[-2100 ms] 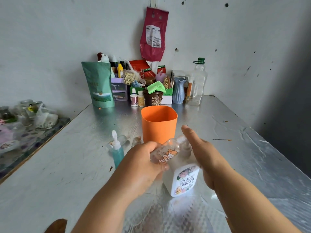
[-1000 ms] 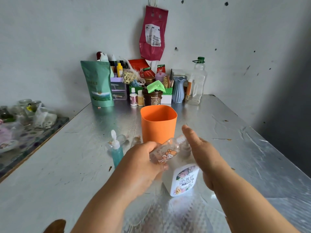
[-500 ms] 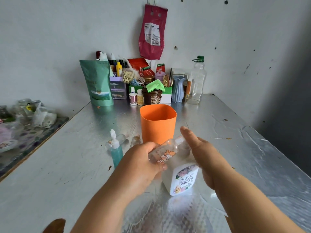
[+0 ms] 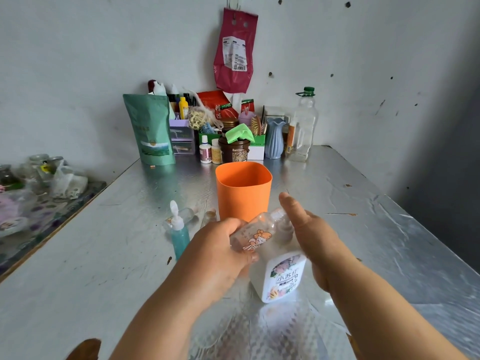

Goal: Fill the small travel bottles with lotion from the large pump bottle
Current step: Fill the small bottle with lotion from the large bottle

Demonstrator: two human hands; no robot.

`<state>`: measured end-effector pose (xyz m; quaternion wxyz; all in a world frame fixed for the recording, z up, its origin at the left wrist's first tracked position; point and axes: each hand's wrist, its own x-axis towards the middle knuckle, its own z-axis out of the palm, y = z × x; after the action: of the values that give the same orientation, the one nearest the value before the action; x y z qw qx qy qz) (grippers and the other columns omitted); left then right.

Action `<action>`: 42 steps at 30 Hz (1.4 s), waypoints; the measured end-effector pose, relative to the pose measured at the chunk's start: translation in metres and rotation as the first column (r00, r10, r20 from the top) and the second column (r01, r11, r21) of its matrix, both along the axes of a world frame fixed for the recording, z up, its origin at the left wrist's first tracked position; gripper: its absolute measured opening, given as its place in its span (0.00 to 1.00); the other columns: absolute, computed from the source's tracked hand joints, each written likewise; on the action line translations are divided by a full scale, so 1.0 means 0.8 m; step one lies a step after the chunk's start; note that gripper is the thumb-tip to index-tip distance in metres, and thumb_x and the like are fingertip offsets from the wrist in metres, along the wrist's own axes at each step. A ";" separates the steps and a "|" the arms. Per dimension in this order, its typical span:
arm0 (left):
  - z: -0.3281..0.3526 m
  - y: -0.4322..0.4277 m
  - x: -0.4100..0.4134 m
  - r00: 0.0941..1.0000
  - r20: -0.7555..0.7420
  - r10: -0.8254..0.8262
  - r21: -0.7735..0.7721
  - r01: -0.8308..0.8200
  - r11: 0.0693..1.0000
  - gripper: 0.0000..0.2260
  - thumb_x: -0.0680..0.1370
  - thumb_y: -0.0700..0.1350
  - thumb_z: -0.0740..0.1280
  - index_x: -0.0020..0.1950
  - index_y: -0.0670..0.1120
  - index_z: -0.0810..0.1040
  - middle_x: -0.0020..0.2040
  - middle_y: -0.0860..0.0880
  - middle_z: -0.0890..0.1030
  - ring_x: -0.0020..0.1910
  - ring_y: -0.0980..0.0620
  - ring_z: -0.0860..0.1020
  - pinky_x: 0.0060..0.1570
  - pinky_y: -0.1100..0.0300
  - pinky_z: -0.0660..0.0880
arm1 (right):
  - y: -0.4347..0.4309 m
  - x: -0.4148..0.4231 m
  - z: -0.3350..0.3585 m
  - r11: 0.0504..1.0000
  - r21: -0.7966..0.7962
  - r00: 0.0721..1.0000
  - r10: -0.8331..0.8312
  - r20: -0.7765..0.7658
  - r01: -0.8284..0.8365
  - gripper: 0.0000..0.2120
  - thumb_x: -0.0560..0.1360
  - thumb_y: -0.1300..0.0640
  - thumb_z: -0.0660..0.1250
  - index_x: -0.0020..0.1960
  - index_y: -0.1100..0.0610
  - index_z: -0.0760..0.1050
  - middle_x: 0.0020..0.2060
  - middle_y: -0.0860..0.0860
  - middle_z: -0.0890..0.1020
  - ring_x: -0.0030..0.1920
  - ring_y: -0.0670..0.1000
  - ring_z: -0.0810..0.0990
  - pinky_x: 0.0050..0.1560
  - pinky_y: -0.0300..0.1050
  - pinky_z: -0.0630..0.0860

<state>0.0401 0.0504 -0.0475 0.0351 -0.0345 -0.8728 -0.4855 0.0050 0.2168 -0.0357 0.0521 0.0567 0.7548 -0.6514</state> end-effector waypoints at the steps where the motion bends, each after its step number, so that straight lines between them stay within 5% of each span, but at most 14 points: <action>1: -0.001 0.000 0.000 1.000 0.004 -0.001 -0.002 0.001 1.000 0.13 0.71 0.42 0.76 0.52 0.56 0.81 0.45 0.58 0.85 0.46 0.57 0.83 0.52 0.48 0.79 | 0.000 0.000 0.000 1.000 0.000 1.000 -0.013 -0.010 0.013 0.29 0.73 0.33 0.61 0.52 0.59 0.78 0.45 0.57 0.85 0.47 0.56 0.84 0.46 0.47 0.77; 5: -0.006 -0.001 -0.003 1.000 0.013 0.005 -0.013 -0.005 1.000 0.14 0.71 0.43 0.76 0.52 0.56 0.80 0.46 0.58 0.84 0.46 0.58 0.83 0.52 0.49 0.79 | -0.004 0.002 -0.007 0.998 -0.025 0.997 -0.062 -0.043 0.061 0.25 0.75 0.36 0.60 0.54 0.58 0.76 0.43 0.52 0.82 0.43 0.49 0.80 0.37 0.40 0.70; 12: -0.007 -0.001 -0.003 1.000 0.021 0.012 -0.012 -0.012 1.000 0.14 0.70 0.41 0.76 0.52 0.55 0.80 0.46 0.55 0.85 0.46 0.56 0.83 0.52 0.48 0.79 | -0.004 0.004 -0.009 0.997 -0.048 0.998 -0.065 -0.013 0.064 0.29 0.73 0.34 0.61 0.57 0.58 0.75 0.46 0.53 0.83 0.46 0.51 0.81 0.38 0.42 0.70; 17: -0.002 -0.003 0.001 1.000 0.006 0.004 0.001 -0.004 1.000 0.14 0.71 0.42 0.75 0.53 0.56 0.80 0.46 0.57 0.84 0.47 0.58 0.82 0.52 0.49 0.79 | -0.002 0.002 0.001 0.999 -0.033 1.000 0.006 0.018 -0.005 0.32 0.72 0.32 0.61 0.53 0.60 0.79 0.46 0.59 0.85 0.48 0.59 0.84 0.56 0.52 0.78; 25: -0.002 -0.002 -0.001 1.000 -0.007 -0.001 0.014 0.001 1.000 0.15 0.70 0.44 0.76 0.53 0.57 0.80 0.48 0.59 0.84 0.49 0.58 0.82 0.54 0.49 0.78 | -0.004 0.004 0.004 0.999 -0.035 1.000 -0.014 -0.009 0.013 0.29 0.74 0.35 0.60 0.51 0.61 0.79 0.46 0.59 0.84 0.47 0.57 0.83 0.41 0.45 0.74; 35: -0.011 -0.003 -0.006 1.000 0.005 0.000 -0.001 0.000 1.000 0.15 0.70 0.42 0.76 0.52 0.56 0.81 0.46 0.58 0.85 0.48 0.57 0.83 0.53 0.48 0.78 | -0.005 -0.001 -0.020 0.995 -0.013 0.993 -0.098 -0.067 0.098 0.28 0.72 0.31 0.60 0.51 0.56 0.77 0.46 0.54 0.83 0.50 0.54 0.81 0.46 0.46 0.74; 42: -0.006 -0.002 -0.001 1.000 0.015 0.006 -0.017 -0.006 1.000 0.15 0.71 0.42 0.75 0.54 0.55 0.80 0.46 0.58 0.85 0.46 0.59 0.83 0.52 0.50 0.79 | -0.002 0.001 -0.005 1.000 0.010 0.999 -0.014 -0.029 0.014 0.29 0.74 0.32 0.59 0.51 0.59 0.78 0.46 0.55 0.84 0.47 0.54 0.82 0.45 0.46 0.75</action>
<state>0.0392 0.0490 -0.0523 0.0294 -0.0285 -0.8772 -0.4784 0.0057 0.2153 -0.0396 0.0362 0.0528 0.7585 -0.6486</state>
